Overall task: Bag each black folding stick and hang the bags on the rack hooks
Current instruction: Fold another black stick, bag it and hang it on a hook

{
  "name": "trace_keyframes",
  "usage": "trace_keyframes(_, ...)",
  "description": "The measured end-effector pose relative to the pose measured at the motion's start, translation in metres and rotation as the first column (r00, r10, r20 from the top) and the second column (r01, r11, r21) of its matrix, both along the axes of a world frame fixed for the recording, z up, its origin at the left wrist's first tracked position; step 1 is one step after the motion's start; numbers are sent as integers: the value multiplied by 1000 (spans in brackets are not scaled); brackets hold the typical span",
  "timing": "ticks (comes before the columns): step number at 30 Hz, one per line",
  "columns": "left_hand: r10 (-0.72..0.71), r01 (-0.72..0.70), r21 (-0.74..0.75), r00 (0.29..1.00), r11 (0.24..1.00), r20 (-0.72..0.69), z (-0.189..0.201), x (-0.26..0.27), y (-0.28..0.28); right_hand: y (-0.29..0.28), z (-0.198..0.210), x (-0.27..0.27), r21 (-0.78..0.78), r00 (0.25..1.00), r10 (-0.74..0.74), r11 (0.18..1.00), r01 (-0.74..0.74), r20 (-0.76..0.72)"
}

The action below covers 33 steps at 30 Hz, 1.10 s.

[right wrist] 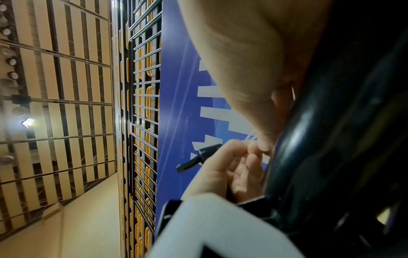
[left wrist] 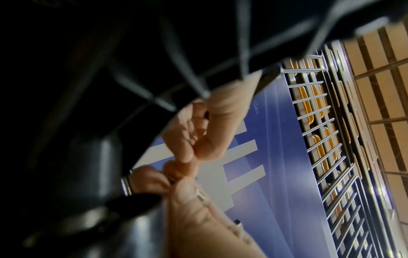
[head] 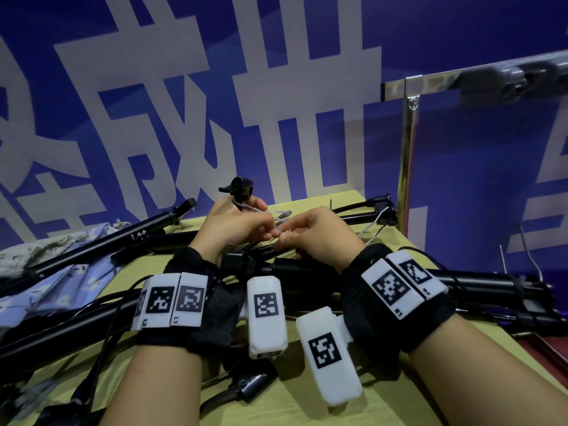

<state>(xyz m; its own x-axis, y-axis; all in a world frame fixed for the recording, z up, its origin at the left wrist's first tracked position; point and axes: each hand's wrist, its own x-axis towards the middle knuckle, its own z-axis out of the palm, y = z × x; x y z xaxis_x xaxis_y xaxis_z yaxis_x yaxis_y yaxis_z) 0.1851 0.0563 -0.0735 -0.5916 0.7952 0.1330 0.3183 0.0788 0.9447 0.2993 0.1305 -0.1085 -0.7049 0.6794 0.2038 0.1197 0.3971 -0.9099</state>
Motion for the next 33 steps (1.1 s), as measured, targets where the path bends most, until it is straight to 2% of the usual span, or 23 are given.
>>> trace_keyframes(4,3,-6,33,996,999,89,0,0,0,-3,6,2,-91,996,77,993,-81,-41)
trace_keyframes(7,0,-6,42,992,999,123,-2,-1,1,-4,8,2,-132,996,83,987,-88,-41)
trace_keyframes(15,6,-8,11,982,1000,187,-1,-7,5,-4,4,1,-62,997,78,995,-76,23)
trace_keyframes(22,29,-26,-71,999,997,42,-4,-5,7,-1,1,-3,-103,999,31,994,-29,22)
trace_keyframes(26,17,-14,-80,999,997,31,-4,-5,9,1,-2,-6,-125,1000,15,992,-12,19)
trace_keyframes(33,55,-53,-74,998,996,27,-4,-7,7,-1,0,-4,-32,999,18,999,-17,33)
